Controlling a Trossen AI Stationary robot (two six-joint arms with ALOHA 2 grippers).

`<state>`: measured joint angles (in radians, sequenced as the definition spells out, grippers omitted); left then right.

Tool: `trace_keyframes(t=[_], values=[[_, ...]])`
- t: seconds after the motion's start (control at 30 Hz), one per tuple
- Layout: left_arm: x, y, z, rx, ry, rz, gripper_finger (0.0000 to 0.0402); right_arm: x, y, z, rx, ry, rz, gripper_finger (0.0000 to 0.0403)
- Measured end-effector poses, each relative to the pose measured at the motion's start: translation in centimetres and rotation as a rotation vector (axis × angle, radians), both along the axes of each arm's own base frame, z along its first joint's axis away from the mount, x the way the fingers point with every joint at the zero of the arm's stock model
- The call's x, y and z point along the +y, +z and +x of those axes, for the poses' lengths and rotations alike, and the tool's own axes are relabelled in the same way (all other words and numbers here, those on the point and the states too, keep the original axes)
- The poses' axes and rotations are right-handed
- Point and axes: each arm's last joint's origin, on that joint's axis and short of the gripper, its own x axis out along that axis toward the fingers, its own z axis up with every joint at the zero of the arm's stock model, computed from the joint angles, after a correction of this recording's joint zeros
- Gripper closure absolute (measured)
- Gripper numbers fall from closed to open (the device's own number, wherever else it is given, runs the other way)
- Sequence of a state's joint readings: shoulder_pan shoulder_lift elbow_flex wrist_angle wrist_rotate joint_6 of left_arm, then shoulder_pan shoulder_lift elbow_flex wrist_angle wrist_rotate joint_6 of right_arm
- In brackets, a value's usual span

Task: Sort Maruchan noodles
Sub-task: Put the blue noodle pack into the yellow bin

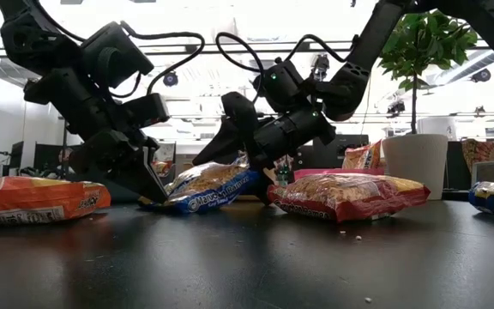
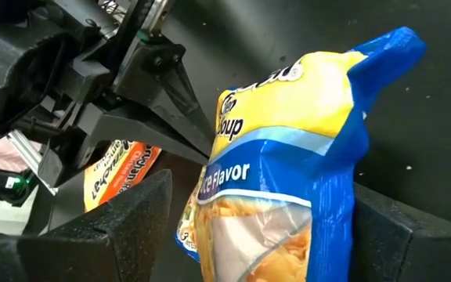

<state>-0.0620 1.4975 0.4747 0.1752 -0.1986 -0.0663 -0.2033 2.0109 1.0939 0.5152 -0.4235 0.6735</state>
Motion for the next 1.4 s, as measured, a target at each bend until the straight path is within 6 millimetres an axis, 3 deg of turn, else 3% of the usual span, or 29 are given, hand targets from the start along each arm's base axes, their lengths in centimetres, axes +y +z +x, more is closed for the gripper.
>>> trace_keyframes(t=[1.03,1.4], values=[[0.01,0.06,0.07,-0.01,0.003,-0.002,0.0401,0.16,0.0,0.01,0.001,0.019,0.017,0.0108],[0.0,0.09,0.09,-0.013,0.003,-0.002,0.0401,0.09,-0.01,-0.01,-0.003,0.027,0.001,0.0235]])
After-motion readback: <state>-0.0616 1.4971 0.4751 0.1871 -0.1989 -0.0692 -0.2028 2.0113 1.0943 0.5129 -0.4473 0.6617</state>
